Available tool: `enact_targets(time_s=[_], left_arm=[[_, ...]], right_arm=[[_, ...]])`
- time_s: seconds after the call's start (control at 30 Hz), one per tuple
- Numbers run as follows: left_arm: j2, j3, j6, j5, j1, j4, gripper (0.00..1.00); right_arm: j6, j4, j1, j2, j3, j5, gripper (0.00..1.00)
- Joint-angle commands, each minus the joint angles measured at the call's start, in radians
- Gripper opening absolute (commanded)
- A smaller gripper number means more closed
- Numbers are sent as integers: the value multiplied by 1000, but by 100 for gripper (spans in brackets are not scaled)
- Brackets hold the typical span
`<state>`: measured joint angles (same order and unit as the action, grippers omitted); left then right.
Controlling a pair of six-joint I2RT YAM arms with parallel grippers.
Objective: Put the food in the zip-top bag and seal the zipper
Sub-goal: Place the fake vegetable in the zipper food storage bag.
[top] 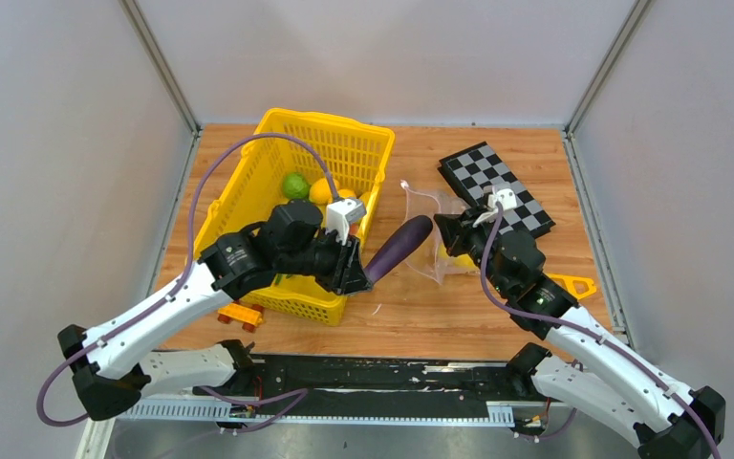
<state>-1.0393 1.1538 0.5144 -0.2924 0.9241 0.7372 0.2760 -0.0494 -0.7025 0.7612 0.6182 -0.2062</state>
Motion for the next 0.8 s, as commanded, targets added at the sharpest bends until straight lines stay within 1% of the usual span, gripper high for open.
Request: enact_targets(time_s=[0.0,0.07,0.17,0.27,0.4,0.47,0.57,0.77], left_arm=[[-17,53,27,30,30,-42,1],[-31,66,32,51,39,-32,1],[-72,101,34,142,39,54,1],[-123,128,37,125,41,48,1],[-225,226,38,192,53,127,1],[-258,259,37,194,59,125,1],[-325,327,42,242,64,168,1],[-479,520,2,218,76,235,2]], right_arm=[[-5,-53,6,-22,-5,12,0],[-6,-49,6,-27,-6,8,0],[-7,-51,5,-39,-10,15,0],[-19,-62,6,-51,-17,38,0],[-37,-61,6,-76,-16,69,0],[-48,-60,6,-91,-17,87,0],[-64,-60,5,-101,-19,118,0],[-121,-30,4,-77,-3,207,0]])
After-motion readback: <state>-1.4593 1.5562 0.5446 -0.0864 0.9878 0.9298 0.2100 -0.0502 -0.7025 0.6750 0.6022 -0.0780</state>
